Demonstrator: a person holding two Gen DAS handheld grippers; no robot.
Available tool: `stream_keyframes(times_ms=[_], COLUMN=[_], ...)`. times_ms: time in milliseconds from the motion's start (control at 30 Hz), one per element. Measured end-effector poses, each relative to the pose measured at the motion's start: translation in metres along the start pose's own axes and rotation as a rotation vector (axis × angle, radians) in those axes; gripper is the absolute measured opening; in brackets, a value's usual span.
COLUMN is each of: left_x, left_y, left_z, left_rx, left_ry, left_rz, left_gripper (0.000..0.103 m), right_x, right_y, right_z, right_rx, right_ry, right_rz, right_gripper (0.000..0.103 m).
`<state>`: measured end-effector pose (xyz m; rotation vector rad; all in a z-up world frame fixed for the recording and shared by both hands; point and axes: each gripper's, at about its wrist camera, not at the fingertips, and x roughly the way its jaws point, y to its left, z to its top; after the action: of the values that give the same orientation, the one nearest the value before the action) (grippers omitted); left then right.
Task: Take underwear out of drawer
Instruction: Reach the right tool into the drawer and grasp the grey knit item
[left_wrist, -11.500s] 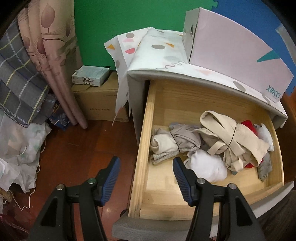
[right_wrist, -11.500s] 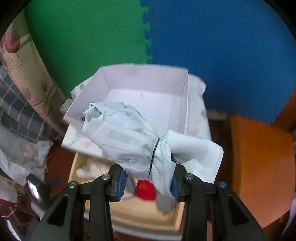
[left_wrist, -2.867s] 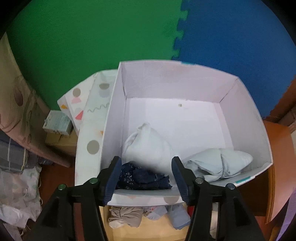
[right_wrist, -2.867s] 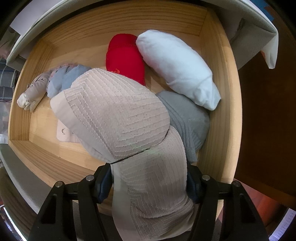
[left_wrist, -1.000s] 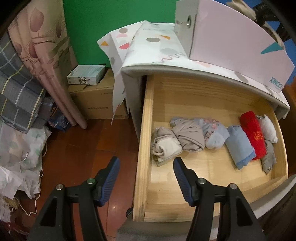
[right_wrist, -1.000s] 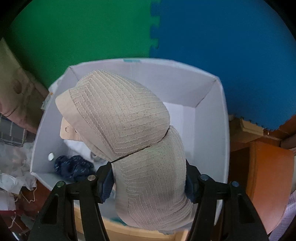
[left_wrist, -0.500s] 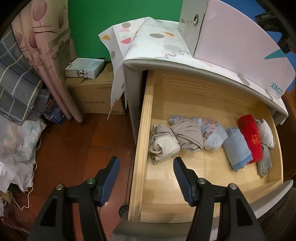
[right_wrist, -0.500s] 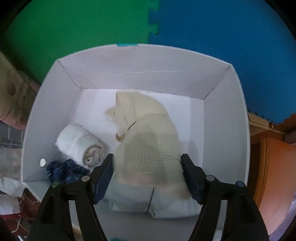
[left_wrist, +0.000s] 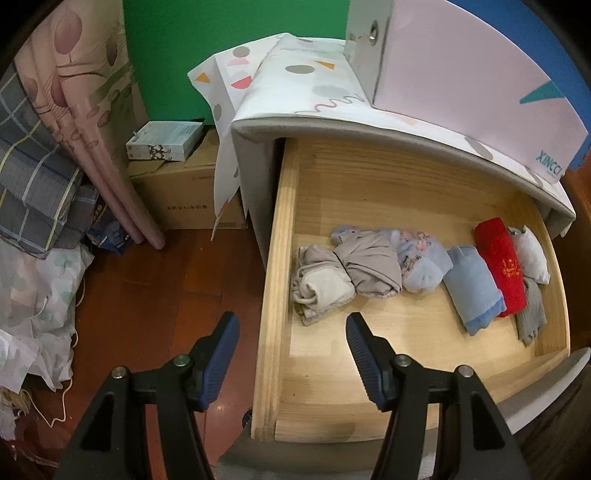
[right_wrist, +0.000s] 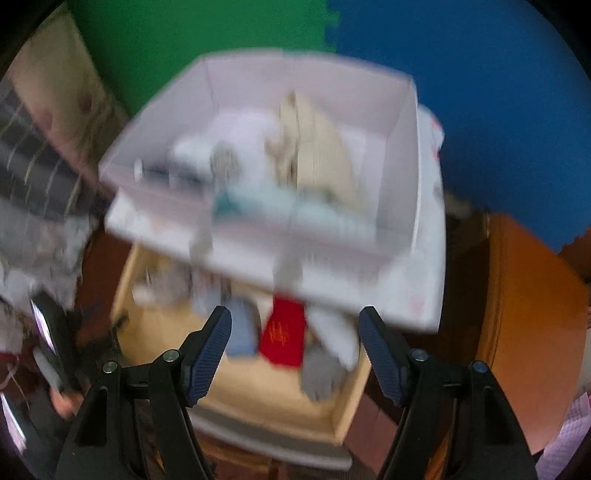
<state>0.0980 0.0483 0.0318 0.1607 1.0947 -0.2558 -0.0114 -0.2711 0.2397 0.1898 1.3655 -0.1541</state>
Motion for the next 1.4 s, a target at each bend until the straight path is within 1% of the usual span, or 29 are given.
stream_keyframes(times_ms=[100,167,233,367,400,500,600,700,800,833,1067,1100,1200,1233,1333,1400], left_x=[-0.001,0.0,0.0,0.001,0.001,0.002,0.004,0.005,0.007,0.007,0.007,0.007,0.006,0.007,0.007,0.007], left_y=[-0.004,-0.007,-0.008,-0.007,-0.007,-0.005,-0.004,-0.005,-0.007,-0.007,-0.009,-0.009,-0.009,-0.009,-0.007,-0.006], left_z=[0.0,0.0,-0.001,0.0,0.0,0.0,0.0,0.0,-0.001,-0.001,-0.003,-0.003,-0.004,-0.004,-0.003,-0.003], left_rx=[0.021,0.033,0.039,0.034,0.03,0.024,0.018,0.02,0.027,0.029,0.028,0.029,0.032,0.031,0.026,0.025], left_ry=[-0.003,-0.001,-0.001,-0.001,0.001,0.008,0.012,0.02,0.028,0.028,0.038,0.037,0.037,0.037,0.039,0.038], left_rz=[0.01,0.01,0.014,0.014,0.014,0.012,0.007,0.007,0.009,0.01,0.012,0.013,0.015,0.015,0.013,0.01], left_gripper=[0.062,0.062,0.062,0.062,0.062,0.062,0.062,0.062,0.062,0.062,0.062,0.062,0.062,0.062,0.062,0.062], right_x=[0.028,0.052,0.078,0.121,0.131,0.154,0.174,0.186,0.196,0.199,0.211,0.213,0.223,0.224,0.223,0.221], right_y=[-0.006,-0.012,-0.017,-0.025,-0.026,-0.027,-0.027,-0.028,-0.028,-0.027,-0.013,-0.006,0.007,0.009,0.006,0.005], right_z=[-0.038,-0.055,-0.072,-0.09,-0.093,-0.097,-0.098,-0.095,-0.094,-0.093,-0.091,-0.086,-0.09,-0.091,-0.091,-0.092], right_rx=[-0.012,-0.005,0.014,0.04,0.047,0.053,0.048,0.028,-0.003,-0.016,-0.095,-0.108,-0.18,-0.18,-0.162,-0.143], right_ry=[0.078,0.131,0.183,0.264,0.28,0.307,0.316,0.302,0.309,0.308,0.315,0.319,0.332,0.329,0.335,0.349], right_rz=[-0.01,-0.025,-0.022,-0.017,-0.013,-0.01,-0.03,-0.07,-0.101,-0.103,-0.162,-0.171,-0.231,-0.237,-0.233,-0.212], right_gripper=[0.066,0.063,0.059,0.056,0.054,0.051,0.05,0.05,0.049,0.05,0.053,0.054,0.055,0.054,0.048,0.045])
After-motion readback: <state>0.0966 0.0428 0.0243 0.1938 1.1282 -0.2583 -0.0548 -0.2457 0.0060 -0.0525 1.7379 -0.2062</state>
